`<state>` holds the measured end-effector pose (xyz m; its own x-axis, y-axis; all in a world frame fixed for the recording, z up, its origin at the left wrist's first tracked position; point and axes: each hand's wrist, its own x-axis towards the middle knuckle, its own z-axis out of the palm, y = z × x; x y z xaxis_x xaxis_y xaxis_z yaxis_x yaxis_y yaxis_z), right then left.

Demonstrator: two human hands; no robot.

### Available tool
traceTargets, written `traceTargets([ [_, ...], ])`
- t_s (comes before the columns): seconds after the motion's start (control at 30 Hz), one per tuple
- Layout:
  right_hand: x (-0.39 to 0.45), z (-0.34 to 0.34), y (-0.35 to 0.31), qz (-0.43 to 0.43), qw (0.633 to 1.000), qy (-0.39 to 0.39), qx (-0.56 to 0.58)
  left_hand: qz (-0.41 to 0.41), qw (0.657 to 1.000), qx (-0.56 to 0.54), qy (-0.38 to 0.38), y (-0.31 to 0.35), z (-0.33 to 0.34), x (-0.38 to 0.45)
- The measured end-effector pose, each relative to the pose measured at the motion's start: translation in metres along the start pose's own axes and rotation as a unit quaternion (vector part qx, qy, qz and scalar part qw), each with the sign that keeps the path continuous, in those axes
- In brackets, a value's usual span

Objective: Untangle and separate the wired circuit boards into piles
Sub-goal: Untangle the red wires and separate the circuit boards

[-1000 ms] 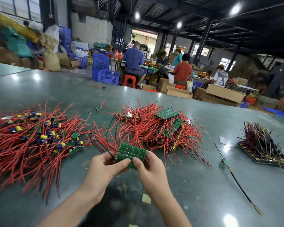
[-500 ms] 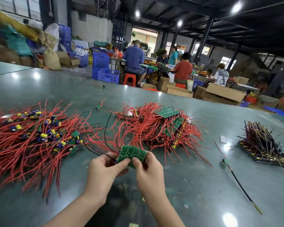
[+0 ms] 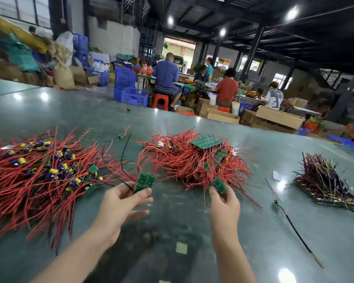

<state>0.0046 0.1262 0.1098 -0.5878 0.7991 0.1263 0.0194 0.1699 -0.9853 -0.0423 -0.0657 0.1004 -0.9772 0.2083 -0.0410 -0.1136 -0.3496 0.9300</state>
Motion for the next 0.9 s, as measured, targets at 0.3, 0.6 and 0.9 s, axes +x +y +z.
traceTargets([
  [0.3, -0.013, 0.009, -0.001, -0.042, 0.952, 0.064, -0.295, 0.045, 0.997, 0.048, -0.044, -0.014, 0.009, -0.002],
  [0.6, -0.043, 0.018, -0.007, -0.359, 0.899, -0.233, -0.096, 0.116, 0.968, 0.203, -0.091, -0.019, 0.003, 0.002],
  [0.9, -0.040, 0.024, 0.000, -0.313, 0.900, -0.277, -0.125, 0.132, 0.966, 0.212, -0.062, -0.014, 0.000, 0.001],
])
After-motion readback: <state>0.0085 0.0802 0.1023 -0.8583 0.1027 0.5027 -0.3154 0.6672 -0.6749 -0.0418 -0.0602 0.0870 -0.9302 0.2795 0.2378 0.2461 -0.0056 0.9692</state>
